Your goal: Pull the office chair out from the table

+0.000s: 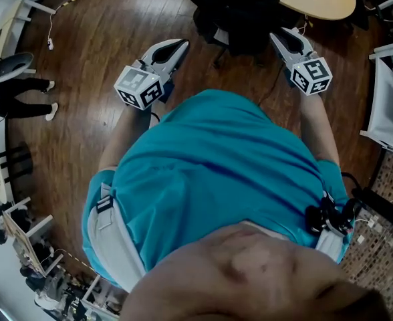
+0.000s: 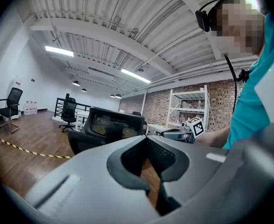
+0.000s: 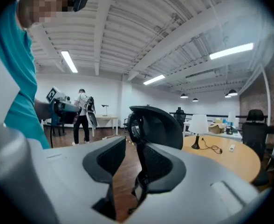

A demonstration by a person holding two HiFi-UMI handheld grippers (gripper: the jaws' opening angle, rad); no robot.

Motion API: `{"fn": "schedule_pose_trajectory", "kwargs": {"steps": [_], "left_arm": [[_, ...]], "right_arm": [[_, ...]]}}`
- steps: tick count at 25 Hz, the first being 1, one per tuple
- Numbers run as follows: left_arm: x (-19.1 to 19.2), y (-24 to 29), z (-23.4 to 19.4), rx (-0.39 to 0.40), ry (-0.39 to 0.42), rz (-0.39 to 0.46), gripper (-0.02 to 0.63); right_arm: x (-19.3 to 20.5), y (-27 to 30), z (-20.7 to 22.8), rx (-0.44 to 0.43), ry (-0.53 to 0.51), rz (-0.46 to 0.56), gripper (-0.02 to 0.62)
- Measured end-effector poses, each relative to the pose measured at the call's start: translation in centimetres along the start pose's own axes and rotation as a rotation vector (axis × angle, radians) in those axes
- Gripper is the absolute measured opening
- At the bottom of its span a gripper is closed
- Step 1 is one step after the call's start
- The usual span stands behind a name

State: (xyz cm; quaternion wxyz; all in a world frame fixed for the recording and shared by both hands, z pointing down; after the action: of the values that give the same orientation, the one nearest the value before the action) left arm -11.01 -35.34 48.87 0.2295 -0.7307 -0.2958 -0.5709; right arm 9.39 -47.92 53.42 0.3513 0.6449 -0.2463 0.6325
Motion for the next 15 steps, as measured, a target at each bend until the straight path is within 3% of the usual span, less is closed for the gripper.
{"fn": "schedule_pose_trajectory", "kwargs": {"steps": [1,3,6,8,10,13,15], "left_arm": [[0.1,0.4,0.2,0.008,-0.003,-0.002,0.0],[0.4,0.7,0.4,0.033,-0.016,-0.002,0.0],[-0.7,1.2,-1.7,0.079,-0.018,-0.01,0.0],[-0.6,1.9,-4.7,0.097,-0.017,-0.027,0.0],[0.4,2.8,-8.0,0.11,-0.026,-0.05,0.0],[0.0,4.2,-11.9,0.15,-0.042,-0.074,0.0],[-0.9,4.8,-13.5,0.18,-0.049,-0.086,0.0]], "right_arm": [[0.5,0.1,0.3,0.007,-0.04,-0.025,0.134],[2.3,0.5,0.5,0.021,-0.13,-0.108,0.205],[5.3,3.9,0.9,0.01,-0.292,-0.305,0.28],[8.3,6.7,1.8,-0.023,-0.411,-0.447,0.296],[10.8,8.3,2.8,-0.079,-0.47,-0.545,0.293],[11.8,8.6,3.2,-0.185,-0.495,-0.642,0.2],[11.8,9.0,3.6,-0.173,-0.557,-0.654,0.171]]}}
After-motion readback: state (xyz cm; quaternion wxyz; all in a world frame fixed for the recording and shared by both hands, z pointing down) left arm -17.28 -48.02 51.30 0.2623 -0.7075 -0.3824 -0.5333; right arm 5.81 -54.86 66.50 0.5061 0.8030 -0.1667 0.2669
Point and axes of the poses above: the fingertips, and each gripper's own axes: y forward along the fingers, z to its right, x out of its underside, the point moved 1 cm from there along -y, backward along the fingers, and after that the axes turned 15 degrees about x, right-handed, at the moved point
